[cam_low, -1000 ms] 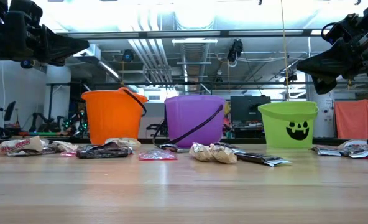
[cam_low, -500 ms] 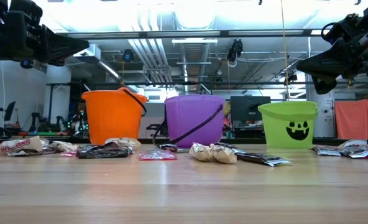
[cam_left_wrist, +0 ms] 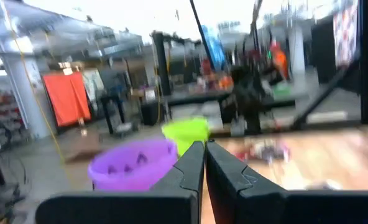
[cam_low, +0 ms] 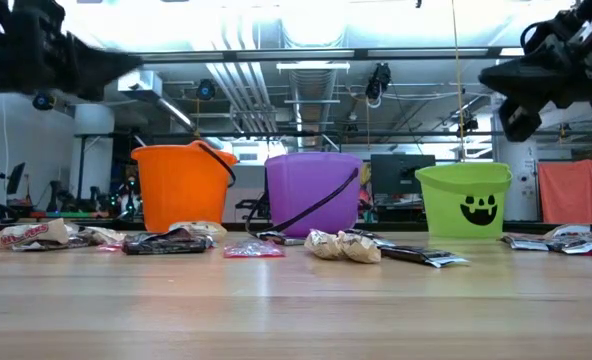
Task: Sort candy by brand, put in halloween buckets
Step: Put the brown chocolate bar into the green bucket
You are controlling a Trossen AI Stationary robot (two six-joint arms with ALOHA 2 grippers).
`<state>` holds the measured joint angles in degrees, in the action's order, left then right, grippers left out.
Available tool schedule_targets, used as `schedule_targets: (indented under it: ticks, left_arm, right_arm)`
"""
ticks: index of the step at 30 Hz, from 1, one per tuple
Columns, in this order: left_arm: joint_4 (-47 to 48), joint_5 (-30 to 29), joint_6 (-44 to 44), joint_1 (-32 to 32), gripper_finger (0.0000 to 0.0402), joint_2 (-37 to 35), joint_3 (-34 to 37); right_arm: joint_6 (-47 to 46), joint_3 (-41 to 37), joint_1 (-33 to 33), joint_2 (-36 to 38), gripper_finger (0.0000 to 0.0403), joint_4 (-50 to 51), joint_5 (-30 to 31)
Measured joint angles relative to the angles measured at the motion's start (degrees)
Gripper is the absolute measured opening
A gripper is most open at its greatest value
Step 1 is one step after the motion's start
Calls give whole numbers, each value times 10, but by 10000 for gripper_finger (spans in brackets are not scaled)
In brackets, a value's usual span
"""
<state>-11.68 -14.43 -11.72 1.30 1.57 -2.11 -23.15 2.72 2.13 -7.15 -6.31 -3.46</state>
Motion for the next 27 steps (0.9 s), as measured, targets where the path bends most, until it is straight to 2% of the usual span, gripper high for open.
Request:
schedule_targets:
  ticks: [5, 10, 13, 17, 21, 27]
  left_arm:
    - [-92, 11, 201, 1, 0, 0, 0]
    - [-123, -44, 212, 0, 0, 1, 0]
    - [-123, -45, 253, 0, 0, 12, 0]
    - [-125, -61, 299, 0, 0, 32, -2]
    - [-106, -69, 251, 0, 0, 67, -39]
    - [-55, -82, 184, 0, 0, 173, -122]
  right_arm:
    - [6, 55, 0, -60, 22, 0, 0]
    - [59, 134, 0, -172, 22, 9, 21]
    - [110, 193, 2, -242, 22, 76, 25]
    - [133, 275, 2, -327, 22, 186, 37]
    - [124, 333, 2, -405, 22, 252, 35]
    - [122, 400, 2, -516, 22, 306, 45]
